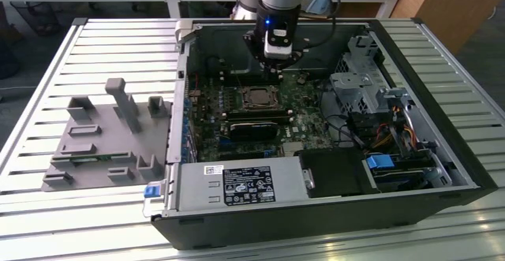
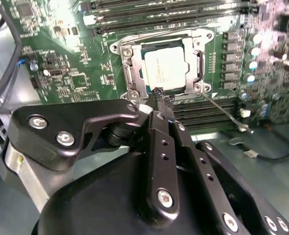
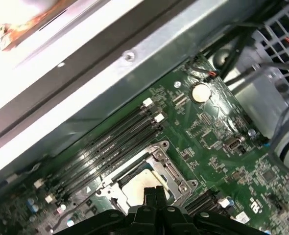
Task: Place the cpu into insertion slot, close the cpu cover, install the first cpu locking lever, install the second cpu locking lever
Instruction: 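Install the first cpu locking lever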
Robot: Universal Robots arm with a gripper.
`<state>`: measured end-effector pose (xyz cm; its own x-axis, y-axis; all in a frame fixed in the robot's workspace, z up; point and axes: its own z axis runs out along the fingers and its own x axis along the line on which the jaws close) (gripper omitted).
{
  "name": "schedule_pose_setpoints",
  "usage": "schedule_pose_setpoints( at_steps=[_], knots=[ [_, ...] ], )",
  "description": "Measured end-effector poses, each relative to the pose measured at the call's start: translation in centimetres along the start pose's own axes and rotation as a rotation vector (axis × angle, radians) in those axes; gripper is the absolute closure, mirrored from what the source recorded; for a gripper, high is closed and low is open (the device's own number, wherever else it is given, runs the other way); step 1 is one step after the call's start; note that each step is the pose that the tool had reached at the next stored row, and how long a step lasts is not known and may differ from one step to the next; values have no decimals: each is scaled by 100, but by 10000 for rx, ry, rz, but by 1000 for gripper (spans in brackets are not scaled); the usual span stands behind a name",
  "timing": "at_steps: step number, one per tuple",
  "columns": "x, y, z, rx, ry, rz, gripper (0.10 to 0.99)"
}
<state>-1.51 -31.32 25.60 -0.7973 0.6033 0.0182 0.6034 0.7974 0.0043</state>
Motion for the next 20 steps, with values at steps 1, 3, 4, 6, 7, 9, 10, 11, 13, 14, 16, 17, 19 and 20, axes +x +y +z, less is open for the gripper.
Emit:
schedule_pose_setpoints(
  at_steps=[1,3,4,6,7,9,10,11,13,14,16,17,19,20],
  knots=[
    [0,0,1,2,1,-180,980],
    [0,0,4,10,2,-555,980],
    [0,0,6,14,3,-737,980],
    [0,0,7,21,4,-1096,980],
    [0,0,8,24,5,-1275,980],
    [-1,0,9,37,9,-2045,980],
    [-1,1,9,39,9,-2204,980],
    [-1,0,9,43,10,-2382,980],
    [-1,1,10,49,11,-2740,980],
    [-1,1,10,53,12,-2922,980],
    [-1,1,10,60,14,-3292,980],
    [-1,1,10,64,15,-3471,980],
    [-1,1,11,70,17,-3837,980],
    [-1,1,11,74,17,-4015,980]
  ],
)
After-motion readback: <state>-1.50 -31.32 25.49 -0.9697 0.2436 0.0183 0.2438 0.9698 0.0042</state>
